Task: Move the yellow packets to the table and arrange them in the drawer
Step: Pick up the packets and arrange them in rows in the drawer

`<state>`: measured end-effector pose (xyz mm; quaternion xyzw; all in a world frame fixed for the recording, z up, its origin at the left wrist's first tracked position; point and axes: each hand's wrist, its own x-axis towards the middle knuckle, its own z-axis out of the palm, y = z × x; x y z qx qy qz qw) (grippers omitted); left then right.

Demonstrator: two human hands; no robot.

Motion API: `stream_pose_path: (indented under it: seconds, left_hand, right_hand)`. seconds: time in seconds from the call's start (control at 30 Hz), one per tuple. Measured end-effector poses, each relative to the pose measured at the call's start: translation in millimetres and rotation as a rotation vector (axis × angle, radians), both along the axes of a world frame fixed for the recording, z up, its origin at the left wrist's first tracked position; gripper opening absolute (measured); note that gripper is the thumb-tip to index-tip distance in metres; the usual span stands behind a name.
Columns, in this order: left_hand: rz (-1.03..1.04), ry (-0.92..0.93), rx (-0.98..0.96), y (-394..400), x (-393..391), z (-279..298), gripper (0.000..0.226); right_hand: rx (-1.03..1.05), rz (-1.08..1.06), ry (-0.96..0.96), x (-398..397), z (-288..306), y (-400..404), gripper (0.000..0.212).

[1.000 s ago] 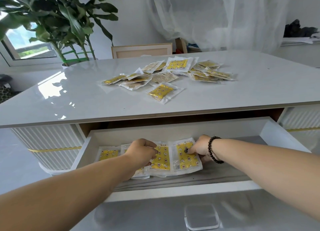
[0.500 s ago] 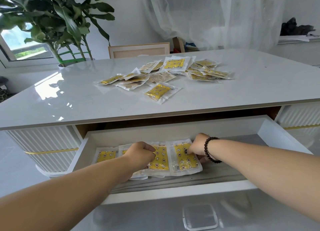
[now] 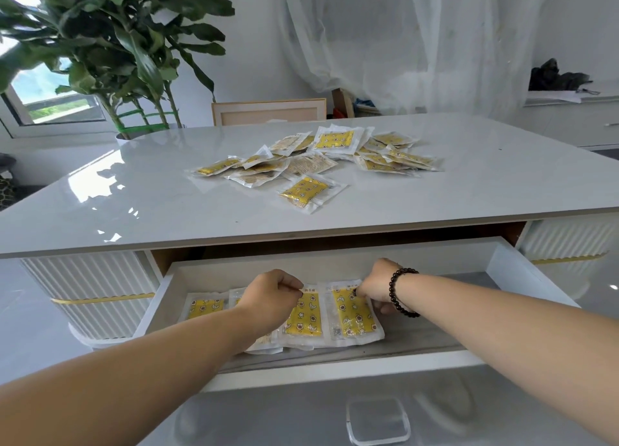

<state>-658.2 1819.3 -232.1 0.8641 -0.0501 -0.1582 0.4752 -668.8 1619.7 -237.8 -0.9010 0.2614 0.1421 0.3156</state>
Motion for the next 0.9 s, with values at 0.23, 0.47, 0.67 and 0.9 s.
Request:
stream_pose_path:
  seconds: [0.23, 0.47, 0.67, 0.9]
  left_hand:
    - [-0.087, -0.185, -0.037, 4.9, -14.4, 36.3, 0.031]
    - [-0.029, -0.323, -0.108, 18.0, -6.9, 77.1, 0.03]
    - [0.029, -0.419, -0.015, 16.5, 22.3, 91.4, 0.03]
    - [0.111, -0.58, 0.273, 4.2, 77.6, 82.9, 0.031]
  right_hand:
    - [0.051, 0.085, -0.08, -11.2, 52.3, 7.9, 0.029]
    - [0.326, 0.045, -0.231, -14.4, 116.6, 27.0, 0.011]
    - [0.216, -0.052, -0.466, 17.5, 128.1, 39.9, 0.022]
    - [-0.133, 0.088, -0.63, 53.6, 102.1, 59.6, 0.042]
